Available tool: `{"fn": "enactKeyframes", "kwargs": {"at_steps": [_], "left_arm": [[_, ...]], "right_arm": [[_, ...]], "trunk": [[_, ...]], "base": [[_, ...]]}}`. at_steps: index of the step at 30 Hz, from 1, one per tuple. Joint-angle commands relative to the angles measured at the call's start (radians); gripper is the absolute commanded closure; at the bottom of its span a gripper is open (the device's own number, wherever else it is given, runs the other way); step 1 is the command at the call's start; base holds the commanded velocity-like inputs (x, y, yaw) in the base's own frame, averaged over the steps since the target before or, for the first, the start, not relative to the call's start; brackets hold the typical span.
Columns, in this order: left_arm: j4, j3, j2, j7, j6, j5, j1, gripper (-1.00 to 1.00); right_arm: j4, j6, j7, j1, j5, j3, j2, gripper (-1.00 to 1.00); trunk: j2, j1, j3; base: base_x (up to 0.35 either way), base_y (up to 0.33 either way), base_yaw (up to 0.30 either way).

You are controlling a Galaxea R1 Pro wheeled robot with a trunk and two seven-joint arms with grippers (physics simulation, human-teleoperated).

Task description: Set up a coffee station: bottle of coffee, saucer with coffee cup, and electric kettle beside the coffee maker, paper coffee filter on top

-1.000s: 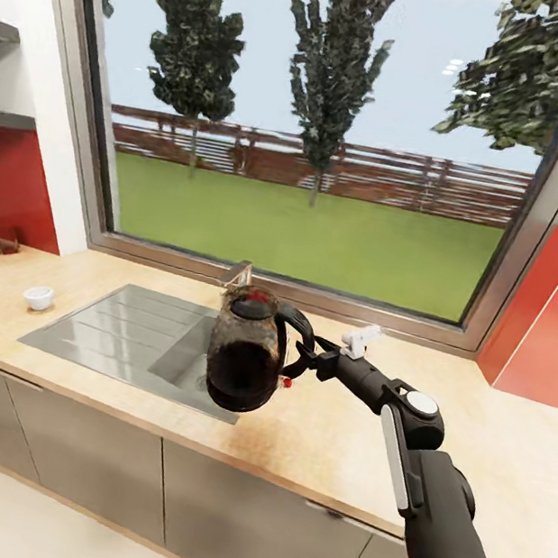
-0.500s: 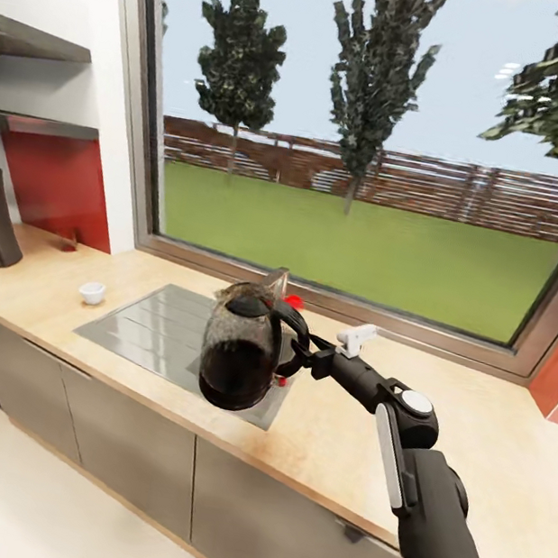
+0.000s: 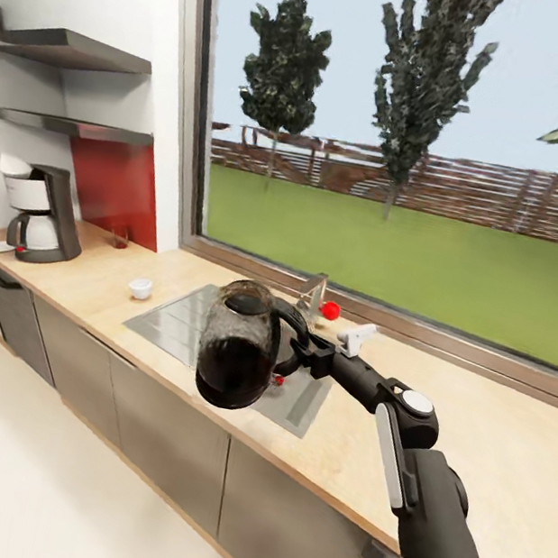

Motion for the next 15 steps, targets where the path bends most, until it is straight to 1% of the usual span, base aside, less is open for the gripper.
{"fn": "enactKeyframes", "kwargs": {"at_steps": [1, 4, 7, 15], "left_arm": [[-0.002, 0.003, -0.001, 0.0, 0.003, -0.004, 0.0, -1.0], [-0.002, 0.003, -0.001, 0.0, 0.003, -0.004, 0.0, -1.0], [-0.002, 0.003, -0.001, 0.0, 0.003, -0.004, 0.0, -1.0], [-0.003, 0.003, -0.001, 0.0, 0.002, -0.004, 0.0, -1.0]], "right_arm": [[-0.001, 0.008, 0.003, -0.001, -0.006, -0.001, 0.001, 1.0], [-0.001, 0.008, 0.003, -0.001, -0.006, -0.001, 0.001, 1.0], [-0.001, 0.008, 0.003, -0.001, -0.007, -0.001, 0.001, 1.0], [-0.001, 0.008, 0.003, -0.001, -0.007, -0.001, 0.001, 1.0]], "trunk": [[-0.002, 0.001, -0.003], [-0.002, 0.001, -0.004], [-0.002, 0.001, -0.006], [-0.002, 0.001, -0.011]], "base": [[0.0, 0.082, 0.279], [0.0, 0.121, 0.279], [0.0, 0.2, 0.279], [0.0, 0.29, 0.279]]}}
